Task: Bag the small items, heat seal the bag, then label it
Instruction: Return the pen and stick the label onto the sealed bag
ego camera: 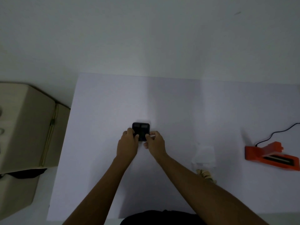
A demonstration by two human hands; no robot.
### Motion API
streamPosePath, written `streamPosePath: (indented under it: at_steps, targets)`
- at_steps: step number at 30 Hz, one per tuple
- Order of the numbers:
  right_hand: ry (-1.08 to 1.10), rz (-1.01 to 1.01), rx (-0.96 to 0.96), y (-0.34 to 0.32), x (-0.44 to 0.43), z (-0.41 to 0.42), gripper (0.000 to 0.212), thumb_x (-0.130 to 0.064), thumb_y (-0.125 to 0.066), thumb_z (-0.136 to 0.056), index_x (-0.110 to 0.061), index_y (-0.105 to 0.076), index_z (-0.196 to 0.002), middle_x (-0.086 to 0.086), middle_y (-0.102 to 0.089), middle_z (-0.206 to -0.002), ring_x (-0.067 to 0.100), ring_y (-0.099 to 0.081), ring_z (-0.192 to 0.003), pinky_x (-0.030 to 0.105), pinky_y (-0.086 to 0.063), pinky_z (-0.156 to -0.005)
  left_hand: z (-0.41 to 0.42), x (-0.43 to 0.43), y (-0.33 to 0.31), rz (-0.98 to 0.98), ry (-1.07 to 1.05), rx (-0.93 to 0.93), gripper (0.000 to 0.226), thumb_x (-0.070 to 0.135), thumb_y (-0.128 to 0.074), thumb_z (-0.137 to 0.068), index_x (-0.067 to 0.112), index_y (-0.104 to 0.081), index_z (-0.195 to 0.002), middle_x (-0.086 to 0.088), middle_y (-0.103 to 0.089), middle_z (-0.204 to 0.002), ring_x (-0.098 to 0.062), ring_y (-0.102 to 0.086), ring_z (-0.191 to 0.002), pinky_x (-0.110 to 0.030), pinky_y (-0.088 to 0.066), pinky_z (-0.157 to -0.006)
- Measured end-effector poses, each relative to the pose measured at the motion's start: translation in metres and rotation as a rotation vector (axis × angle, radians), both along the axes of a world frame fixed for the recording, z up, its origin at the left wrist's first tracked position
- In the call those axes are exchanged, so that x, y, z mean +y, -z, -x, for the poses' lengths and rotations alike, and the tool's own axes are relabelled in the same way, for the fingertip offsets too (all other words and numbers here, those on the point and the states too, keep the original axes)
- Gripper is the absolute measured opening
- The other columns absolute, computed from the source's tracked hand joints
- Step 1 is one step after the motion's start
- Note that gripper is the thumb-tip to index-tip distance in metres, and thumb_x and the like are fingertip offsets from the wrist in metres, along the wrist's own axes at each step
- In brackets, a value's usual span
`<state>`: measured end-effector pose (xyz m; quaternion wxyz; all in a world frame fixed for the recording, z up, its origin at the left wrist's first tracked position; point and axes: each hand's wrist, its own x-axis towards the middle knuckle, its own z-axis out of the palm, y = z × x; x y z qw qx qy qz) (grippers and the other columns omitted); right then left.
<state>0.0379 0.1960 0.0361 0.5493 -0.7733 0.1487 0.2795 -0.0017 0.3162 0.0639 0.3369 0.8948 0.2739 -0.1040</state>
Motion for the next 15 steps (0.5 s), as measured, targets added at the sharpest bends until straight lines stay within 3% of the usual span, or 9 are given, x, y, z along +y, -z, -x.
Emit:
streamPosePath:
  at_steps: [3,7,11,15]
  targets:
    - [-0.001,0.036,-0.043,0.006,0.020,-0.033,0.016,-0.022,-0.057,-0.095,-0.007,-0.058,-0.101,0.020,-0.069,-0.097,0.029,-0.068,-0.074,0.030,-0.058,-0.058,-0.024,0.006,-0.001,0.062,-0.056,-0.066,0.022,0.017,-0.051,-0.099,0.004,-0.053,-0.116,-0.017,-0.057,-0.108,-0.017,-0.052,-0.078,-0.031,-0.044,-0.065]
    - [-0.038,0.075,-0.076,0.015,0.039,-0.070,0.022,-0.025,-0.058,-0.093,-0.008,-0.059,-0.107,0.016,-0.069,-0.102,0.033,-0.069,-0.085,0.047,-0.060,-0.074,-0.058,0.017,-0.002,0.111,-0.078,-0.081,0.029,0.015,-0.051,-0.098,0.003,-0.048,-0.124,-0.021,-0.054,-0.117,-0.029,-0.060,-0.092,-0.038,-0.052,-0.076]
    - [-0.063,0.077,-0.085,0.019,0.044,-0.089,0.020,-0.028,-0.058,-0.091,-0.013,-0.059,-0.105,0.015,-0.069,-0.101,0.032,-0.069,-0.086,0.051,-0.059,-0.075,-0.074,0.025,0.001,0.095,-0.085,-0.054,0.036,0.019,-0.053,-0.096,0.006,-0.043,-0.129,-0.021,-0.055,-0.121,-0.033,-0.061,-0.099,-0.038,-0.050,-0.076]
    - [-0.093,0.058,-0.099,0.017,0.036,-0.077,0.023,-0.032,-0.057,-0.093,-0.012,-0.063,-0.103,0.013,-0.070,-0.096,0.028,-0.069,-0.083,0.046,-0.060,-0.073,-0.068,0.017,0.003,-0.029,-0.092,-0.019,0.060,0.030,-0.061,-0.089,0.012,-0.034,-0.140,-0.017,-0.051,-0.130,-0.034,-0.055,-0.115,-0.050,-0.047,-0.091]
